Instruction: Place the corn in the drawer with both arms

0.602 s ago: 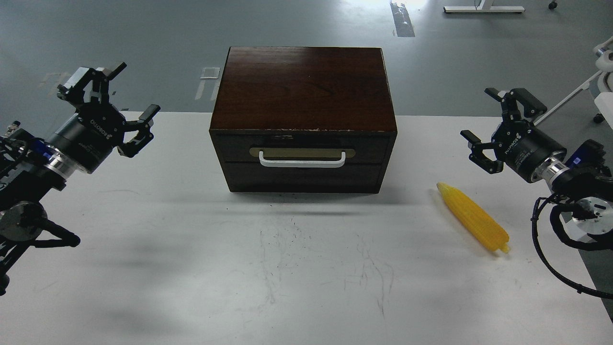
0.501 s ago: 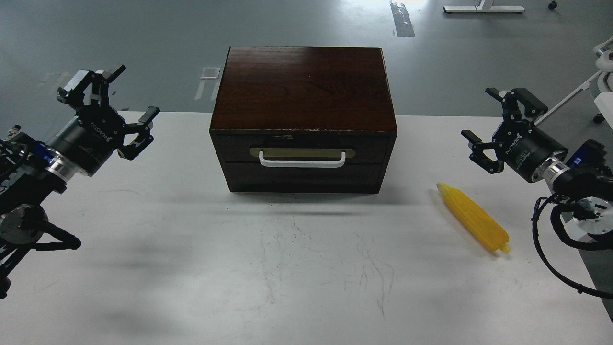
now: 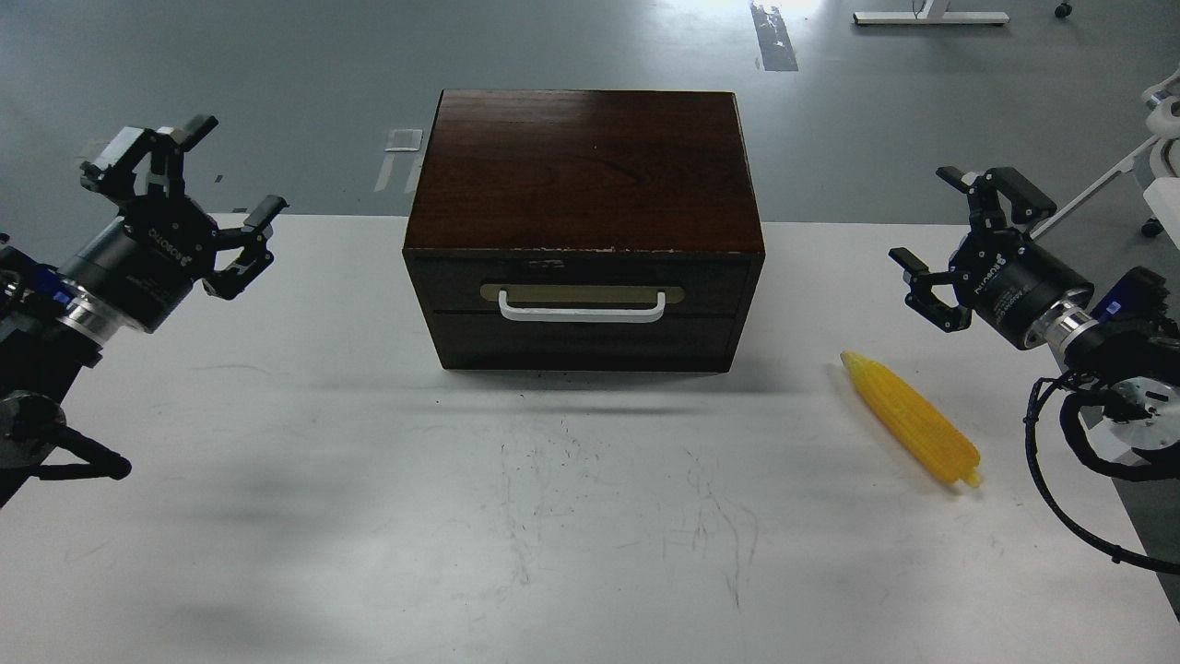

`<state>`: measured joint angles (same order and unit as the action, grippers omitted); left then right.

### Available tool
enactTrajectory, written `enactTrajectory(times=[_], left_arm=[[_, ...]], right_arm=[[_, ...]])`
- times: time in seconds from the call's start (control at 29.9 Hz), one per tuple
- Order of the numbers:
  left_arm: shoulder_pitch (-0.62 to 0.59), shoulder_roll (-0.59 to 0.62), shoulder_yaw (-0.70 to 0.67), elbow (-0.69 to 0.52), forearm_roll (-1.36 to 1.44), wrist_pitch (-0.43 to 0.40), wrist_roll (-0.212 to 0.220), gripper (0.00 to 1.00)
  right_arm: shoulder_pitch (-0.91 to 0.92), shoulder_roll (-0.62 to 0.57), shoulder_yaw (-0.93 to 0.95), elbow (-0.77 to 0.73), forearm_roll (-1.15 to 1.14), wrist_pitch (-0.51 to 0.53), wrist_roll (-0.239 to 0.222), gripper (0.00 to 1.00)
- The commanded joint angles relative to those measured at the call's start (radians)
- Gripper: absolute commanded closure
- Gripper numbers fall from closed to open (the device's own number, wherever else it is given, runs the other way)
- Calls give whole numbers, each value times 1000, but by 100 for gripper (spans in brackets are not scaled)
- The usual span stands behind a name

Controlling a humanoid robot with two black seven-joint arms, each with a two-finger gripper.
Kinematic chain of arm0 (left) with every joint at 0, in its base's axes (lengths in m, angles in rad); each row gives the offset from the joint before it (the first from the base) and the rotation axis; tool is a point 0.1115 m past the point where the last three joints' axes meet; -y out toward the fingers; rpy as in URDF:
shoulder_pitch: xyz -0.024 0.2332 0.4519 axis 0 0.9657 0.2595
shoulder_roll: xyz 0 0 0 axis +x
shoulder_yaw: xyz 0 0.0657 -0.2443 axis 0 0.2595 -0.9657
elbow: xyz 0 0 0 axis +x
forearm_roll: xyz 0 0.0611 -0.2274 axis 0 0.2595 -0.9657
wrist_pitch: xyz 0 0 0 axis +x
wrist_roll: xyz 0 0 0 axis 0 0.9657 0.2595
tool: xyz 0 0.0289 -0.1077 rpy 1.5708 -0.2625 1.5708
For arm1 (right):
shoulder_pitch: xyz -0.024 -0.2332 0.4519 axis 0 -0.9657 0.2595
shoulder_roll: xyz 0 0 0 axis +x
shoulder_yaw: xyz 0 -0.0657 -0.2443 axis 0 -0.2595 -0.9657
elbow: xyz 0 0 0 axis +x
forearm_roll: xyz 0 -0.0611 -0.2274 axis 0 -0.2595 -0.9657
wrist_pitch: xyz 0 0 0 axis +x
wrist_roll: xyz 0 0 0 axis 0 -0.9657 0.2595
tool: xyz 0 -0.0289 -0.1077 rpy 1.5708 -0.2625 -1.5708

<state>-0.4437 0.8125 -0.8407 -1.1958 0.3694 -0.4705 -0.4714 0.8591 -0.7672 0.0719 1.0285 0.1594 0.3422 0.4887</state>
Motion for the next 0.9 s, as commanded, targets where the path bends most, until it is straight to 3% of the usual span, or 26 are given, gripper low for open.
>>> enactTrajectory(times=[0.0,0.23,0.33,0.4,0.47,0.64,0.87], left_arm=[[-79,66,2,-100,292,-18,-17,1],[-266,73,20,-303,934,-18,-17,1],[-370,30,86,-349,1143,-18,-17,1],[-501,-18,190,-361,1239,-18,-17,1],[-675,-62,381,-351,1322,-18,-17,1],[-926,-252,662,-265,1506,-18,-17,1],[-958,-397,744,-134,1687,-18,-17,1]], right_arm=[[5,-6,-1,-1,0,1,0,0],[8,-11,-1,-2,0,1,0,0],[8,-12,-1,-2,0,1,0,0],[6,-14,-1,-2,0,1,0,0],[6,-14,-3,-2,-1,1,0,0],[5,-11,-3,-15,-1,1,0,0],[0,-24,-1,-15,-1,1,0,0]])
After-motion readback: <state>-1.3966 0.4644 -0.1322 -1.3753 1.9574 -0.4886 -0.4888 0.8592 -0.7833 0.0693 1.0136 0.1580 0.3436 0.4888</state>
